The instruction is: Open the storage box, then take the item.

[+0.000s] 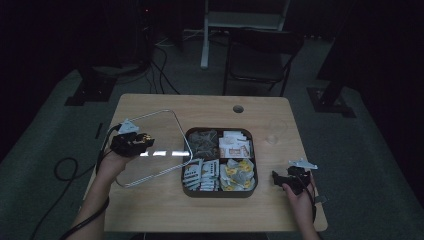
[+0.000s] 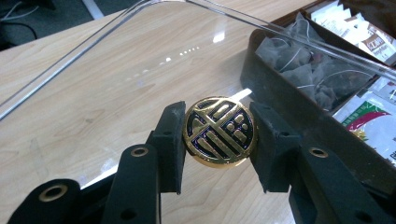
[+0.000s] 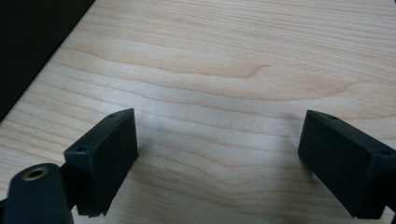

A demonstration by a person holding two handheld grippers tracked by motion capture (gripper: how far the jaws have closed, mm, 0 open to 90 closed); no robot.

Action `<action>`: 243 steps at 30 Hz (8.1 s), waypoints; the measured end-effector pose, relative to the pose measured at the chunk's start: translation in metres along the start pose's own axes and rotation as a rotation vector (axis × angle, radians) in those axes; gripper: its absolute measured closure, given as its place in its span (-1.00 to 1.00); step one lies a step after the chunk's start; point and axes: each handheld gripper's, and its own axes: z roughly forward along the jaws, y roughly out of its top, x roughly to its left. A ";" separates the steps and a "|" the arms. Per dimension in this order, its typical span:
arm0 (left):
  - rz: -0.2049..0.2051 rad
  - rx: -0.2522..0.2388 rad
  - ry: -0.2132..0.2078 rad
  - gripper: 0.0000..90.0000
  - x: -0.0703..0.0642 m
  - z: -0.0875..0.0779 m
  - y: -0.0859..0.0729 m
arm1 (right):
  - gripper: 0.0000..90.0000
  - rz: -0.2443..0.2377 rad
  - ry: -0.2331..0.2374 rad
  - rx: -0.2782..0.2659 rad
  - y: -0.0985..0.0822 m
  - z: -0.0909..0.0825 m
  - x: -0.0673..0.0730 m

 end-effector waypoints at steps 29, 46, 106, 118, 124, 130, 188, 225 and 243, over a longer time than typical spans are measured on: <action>-0.117 0.040 0.099 0.32 0.038 0.032 -0.058 | -0.75 0.000 0.000 0.000 0.000 0.000 0.000; -0.155 0.043 0.095 0.32 0.048 0.061 -0.056 | -0.75 -0.001 0.000 0.000 0.000 0.000 0.000; -0.146 -0.018 -0.031 -0.94 0.029 0.054 -0.049 | -0.74 -0.001 0.000 0.000 0.000 0.000 0.000; -0.096 -0.054 -0.043 -0.94 0.011 0.039 -0.060 | -0.74 -0.001 -0.001 0.000 0.000 0.000 0.000; -0.073 -0.050 -0.058 -0.94 0.002 0.035 -0.067 | -0.74 -0.001 -0.001 0.000 0.000 0.000 0.000; -0.045 -0.050 -0.065 -0.94 -0.010 0.028 -0.073 | -0.75 -0.002 -0.001 -0.001 0.000 0.000 0.000; 0.202 0.098 -0.274 -0.94 -0.077 0.020 -0.124 | -0.75 0.001 0.001 0.000 0.000 0.000 0.000; 0.230 0.115 -0.275 -0.91 -0.080 0.021 -0.124 | -0.63 -0.045 0.058 0.015 0.002 -0.006 0.001; 0.241 0.119 -0.265 -0.91 -0.081 0.021 -0.125 | -0.63 -0.143 0.207 -0.108 0.042 -0.049 0.031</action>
